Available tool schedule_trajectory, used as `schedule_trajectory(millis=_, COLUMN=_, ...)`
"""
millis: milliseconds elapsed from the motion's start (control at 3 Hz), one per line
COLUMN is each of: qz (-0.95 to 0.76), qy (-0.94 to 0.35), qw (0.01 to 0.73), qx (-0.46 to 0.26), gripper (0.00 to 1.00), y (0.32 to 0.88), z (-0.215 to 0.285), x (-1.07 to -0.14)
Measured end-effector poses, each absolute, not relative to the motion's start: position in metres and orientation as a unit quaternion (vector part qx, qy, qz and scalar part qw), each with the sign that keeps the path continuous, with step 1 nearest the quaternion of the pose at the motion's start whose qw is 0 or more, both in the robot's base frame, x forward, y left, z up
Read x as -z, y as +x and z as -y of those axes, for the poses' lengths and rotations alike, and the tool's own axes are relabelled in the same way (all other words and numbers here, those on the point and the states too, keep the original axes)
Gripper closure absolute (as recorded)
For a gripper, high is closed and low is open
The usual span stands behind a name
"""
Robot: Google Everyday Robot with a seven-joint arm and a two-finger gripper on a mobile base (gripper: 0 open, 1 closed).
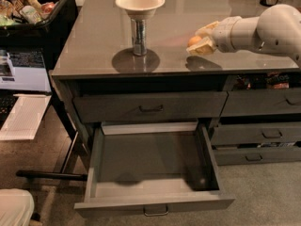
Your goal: Pick orange from middle drawer and place on counter
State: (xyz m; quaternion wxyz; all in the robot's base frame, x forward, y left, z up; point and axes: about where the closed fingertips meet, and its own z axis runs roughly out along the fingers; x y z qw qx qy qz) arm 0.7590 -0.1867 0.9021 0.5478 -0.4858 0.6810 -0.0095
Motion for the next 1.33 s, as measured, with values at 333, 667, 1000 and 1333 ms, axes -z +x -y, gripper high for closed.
schedule_trajectory(millis=333, qz=-0.701, qy=-0.474, qw=0.533, qx=0.001, gripper=0.58, y=0.773, z=0.189, x=-0.896)
schedule_trajectory(millis=667, qz=-0.718, qy=-0.473, qw=0.51, qx=-0.005, gripper=0.34, y=0.781, z=0.19, x=-0.889)
schedule_trajectory(millis=1000, qz=-0.729, qy=-0.476, qw=0.492, qx=-0.009, gripper=0.11, y=0.786, z=0.19, x=-0.885)
schedule_trajectory(millis=1333, qz=-0.737, qy=-0.48, qw=0.476, qx=-0.015, gripper=0.0, y=0.788, z=0.191, x=-0.88)
